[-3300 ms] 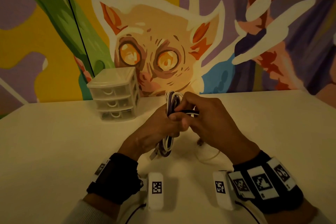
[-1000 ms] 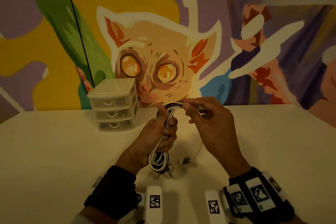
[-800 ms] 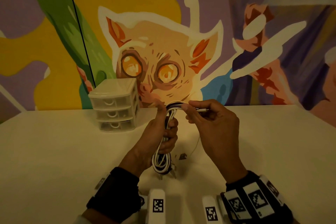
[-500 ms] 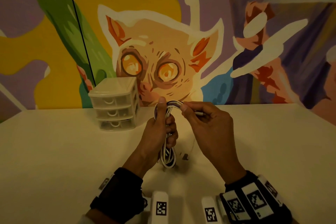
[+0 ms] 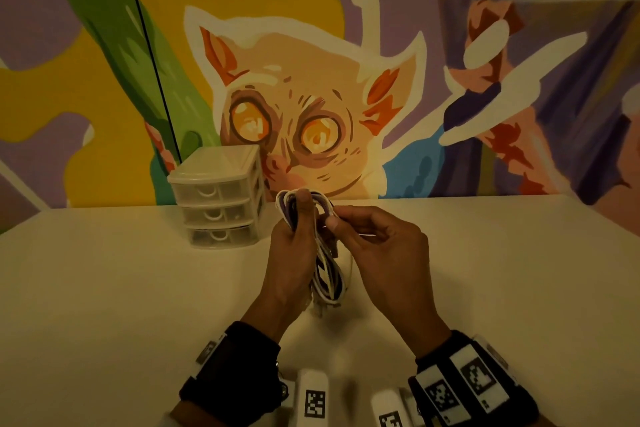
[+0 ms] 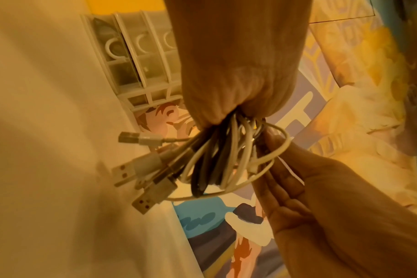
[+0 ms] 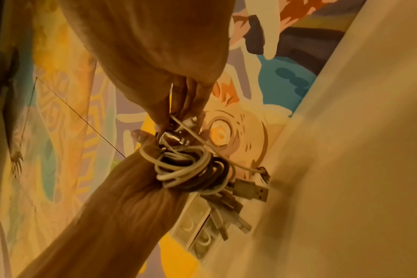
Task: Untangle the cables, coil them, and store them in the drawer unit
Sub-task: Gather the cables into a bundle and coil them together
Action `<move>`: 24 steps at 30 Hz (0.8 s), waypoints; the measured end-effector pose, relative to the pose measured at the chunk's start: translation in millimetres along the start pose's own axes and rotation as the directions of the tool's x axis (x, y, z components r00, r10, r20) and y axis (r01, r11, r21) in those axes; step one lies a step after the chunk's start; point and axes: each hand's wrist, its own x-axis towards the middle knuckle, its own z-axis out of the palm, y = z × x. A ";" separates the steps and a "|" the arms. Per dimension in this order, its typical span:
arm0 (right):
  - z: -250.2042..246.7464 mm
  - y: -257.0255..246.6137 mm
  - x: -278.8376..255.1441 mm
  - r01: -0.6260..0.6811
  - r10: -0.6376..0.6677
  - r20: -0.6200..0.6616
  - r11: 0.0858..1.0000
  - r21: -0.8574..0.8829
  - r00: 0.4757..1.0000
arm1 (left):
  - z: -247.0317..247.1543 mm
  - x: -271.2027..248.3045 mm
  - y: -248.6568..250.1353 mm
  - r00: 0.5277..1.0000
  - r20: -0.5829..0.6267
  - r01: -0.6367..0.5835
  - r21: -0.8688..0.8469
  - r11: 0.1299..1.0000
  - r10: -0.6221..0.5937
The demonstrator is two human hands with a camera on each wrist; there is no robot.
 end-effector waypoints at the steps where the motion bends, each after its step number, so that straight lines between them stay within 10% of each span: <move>1: 0.7 0.8 -0.3 -0.003 0.003 -0.001 1.000 0.007 1.000 | 0.4 -0.8 0.2 1.000 0.003 -0.015 -0.002 1.000 0.015; 10: 11.8 4.3 -8.3 0.111 -0.100 0.107 0.988 -0.107 0.989 | -2.7 0.0 2.8 0.998 0.038 0.060 -0.186 0.981 -0.054; 17: 6.7 7.1 -7.2 0.080 -0.082 -0.042 0.996 -0.049 0.996 | 6.7 -1.8 10.7 0.989 0.080 0.143 -0.246 0.959 -0.127; 24: -1.1 2.3 -1.1 -0.044 0.042 -0.051 0.999 -0.028 0.998 | -15.6 22.6 4.1 0.990 -0.088 0.064 -0.440 0.896 -0.114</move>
